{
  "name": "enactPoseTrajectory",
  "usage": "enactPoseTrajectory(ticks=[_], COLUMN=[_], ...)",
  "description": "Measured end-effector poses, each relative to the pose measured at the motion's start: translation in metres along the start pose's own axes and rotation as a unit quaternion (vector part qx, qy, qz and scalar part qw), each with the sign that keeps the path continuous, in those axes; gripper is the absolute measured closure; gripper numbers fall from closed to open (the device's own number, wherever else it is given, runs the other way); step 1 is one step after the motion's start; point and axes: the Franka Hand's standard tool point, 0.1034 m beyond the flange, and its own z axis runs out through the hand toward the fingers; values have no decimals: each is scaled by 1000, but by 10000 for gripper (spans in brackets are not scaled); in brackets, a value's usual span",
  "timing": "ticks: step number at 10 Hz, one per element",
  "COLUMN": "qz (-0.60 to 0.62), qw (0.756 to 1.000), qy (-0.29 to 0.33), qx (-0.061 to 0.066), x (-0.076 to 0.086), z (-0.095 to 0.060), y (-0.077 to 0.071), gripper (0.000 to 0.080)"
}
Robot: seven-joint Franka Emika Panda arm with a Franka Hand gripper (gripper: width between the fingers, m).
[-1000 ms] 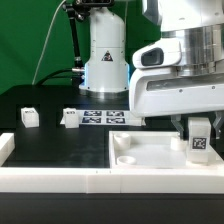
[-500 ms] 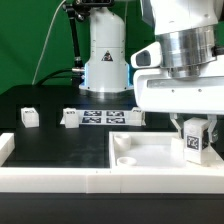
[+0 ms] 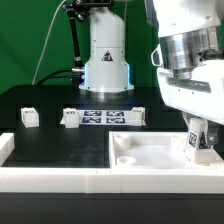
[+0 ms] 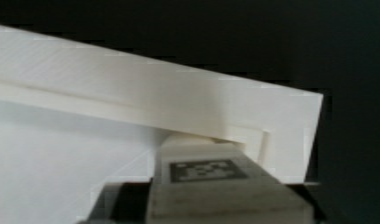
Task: Assemble one leg
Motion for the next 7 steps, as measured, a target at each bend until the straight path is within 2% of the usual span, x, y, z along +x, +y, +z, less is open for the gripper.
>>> enactPoseTrajectory(ticks=[1,2,3,4,5,7], qz=[31,19,-9,-46,-125,-260], qw=[1000,1000,1000,999,992,966], qy=[-3,-3,-3,-8,-10,-5], qx=[1,1,1,-9,-15,-20], x=[-1,-1,-1,-2,-2,-3], z=[0,0,0,0,-2,-3], y=[0,0,0,1,0,-1], gripper=[503,415,279,279,178,154])
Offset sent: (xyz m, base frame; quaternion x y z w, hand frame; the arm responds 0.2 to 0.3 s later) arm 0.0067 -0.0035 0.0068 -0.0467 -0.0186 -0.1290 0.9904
